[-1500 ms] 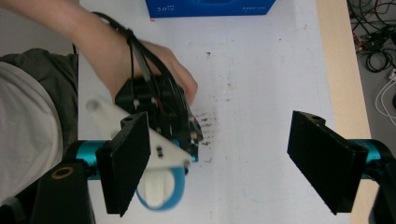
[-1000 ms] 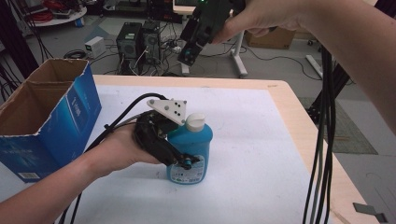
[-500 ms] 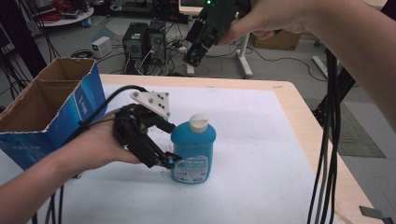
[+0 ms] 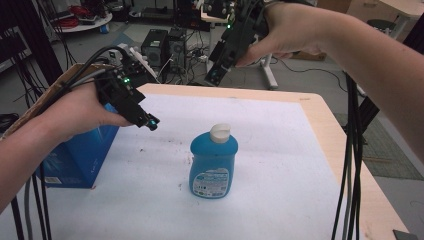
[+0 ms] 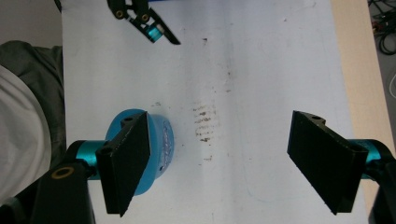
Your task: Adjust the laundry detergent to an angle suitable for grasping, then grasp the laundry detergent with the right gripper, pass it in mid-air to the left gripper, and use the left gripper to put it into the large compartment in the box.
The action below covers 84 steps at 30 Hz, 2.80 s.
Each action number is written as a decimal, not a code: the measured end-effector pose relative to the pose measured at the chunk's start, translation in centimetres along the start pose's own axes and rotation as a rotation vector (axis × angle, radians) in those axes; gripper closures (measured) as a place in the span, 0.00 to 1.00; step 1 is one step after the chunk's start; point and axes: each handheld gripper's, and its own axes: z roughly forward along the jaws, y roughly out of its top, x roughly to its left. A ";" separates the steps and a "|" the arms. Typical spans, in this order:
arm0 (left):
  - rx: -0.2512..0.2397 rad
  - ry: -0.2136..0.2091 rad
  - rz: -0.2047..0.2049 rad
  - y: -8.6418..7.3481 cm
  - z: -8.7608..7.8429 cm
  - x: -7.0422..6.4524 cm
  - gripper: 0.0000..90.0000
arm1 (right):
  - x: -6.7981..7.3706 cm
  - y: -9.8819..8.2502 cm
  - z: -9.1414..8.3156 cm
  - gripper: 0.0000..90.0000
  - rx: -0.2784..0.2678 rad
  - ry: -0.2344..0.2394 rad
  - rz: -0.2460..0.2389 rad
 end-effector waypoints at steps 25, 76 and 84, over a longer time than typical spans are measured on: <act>0.032 0.004 0.009 0.4 0.5 0.5 0.23 | -0.5 -0.5 1.6 0.23 0.027 0.011 0.018; 0.067 -0.061 0.063 0.3 -0.2 1.3 0.20 | 2.5 -11.5 0.3 0.23 -0.225 0.042 0.057; 0.064 -0.069 0.069 0.2 -0.2 1.3 0.20 | 3.6 -13.3 3.5 0.23 -0.261 0.088 0.073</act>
